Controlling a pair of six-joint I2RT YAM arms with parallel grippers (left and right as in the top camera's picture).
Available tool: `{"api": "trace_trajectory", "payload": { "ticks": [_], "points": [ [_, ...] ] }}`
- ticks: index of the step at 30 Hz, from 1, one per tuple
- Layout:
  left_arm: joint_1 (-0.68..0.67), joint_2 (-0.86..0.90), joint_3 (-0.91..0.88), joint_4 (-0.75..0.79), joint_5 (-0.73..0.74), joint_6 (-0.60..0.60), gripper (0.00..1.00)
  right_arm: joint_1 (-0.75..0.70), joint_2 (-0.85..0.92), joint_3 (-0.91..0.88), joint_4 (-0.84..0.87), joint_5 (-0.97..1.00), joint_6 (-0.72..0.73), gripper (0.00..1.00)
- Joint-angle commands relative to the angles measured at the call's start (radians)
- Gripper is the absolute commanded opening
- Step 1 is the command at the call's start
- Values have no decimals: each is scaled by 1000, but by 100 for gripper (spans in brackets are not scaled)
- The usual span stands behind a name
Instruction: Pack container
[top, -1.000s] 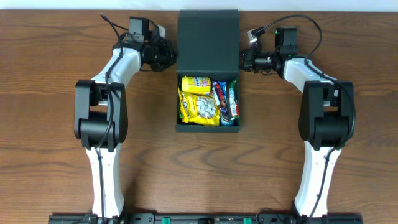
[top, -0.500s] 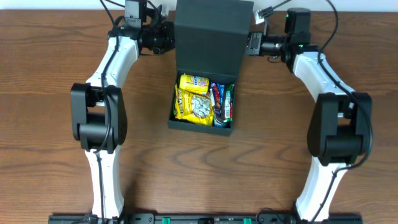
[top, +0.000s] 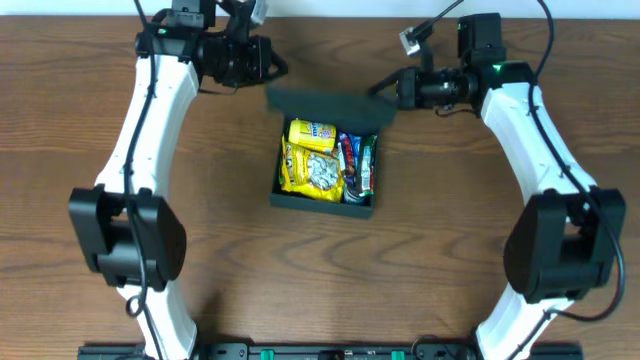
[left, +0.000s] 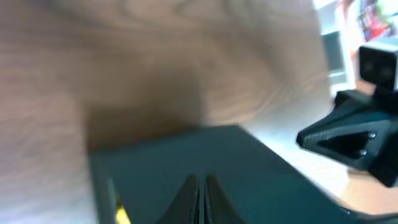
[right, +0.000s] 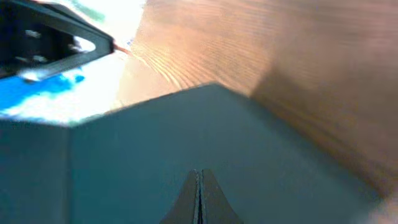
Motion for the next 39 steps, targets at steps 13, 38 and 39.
{"api": "trace_trajectory", "payload": {
  "ticks": [13,38,39],
  "points": [
    [6,-73,-77,-220,-423,26,6,4,-86,-19,-255,592,-8,1],
    [-84,-73,-650,174,-169,-226,6,80,76,-247,89,471,77,1],
    [-90,-73,-650,174,-169,-226,6,80,76,-247,99,471,77,1]
  ]
}}
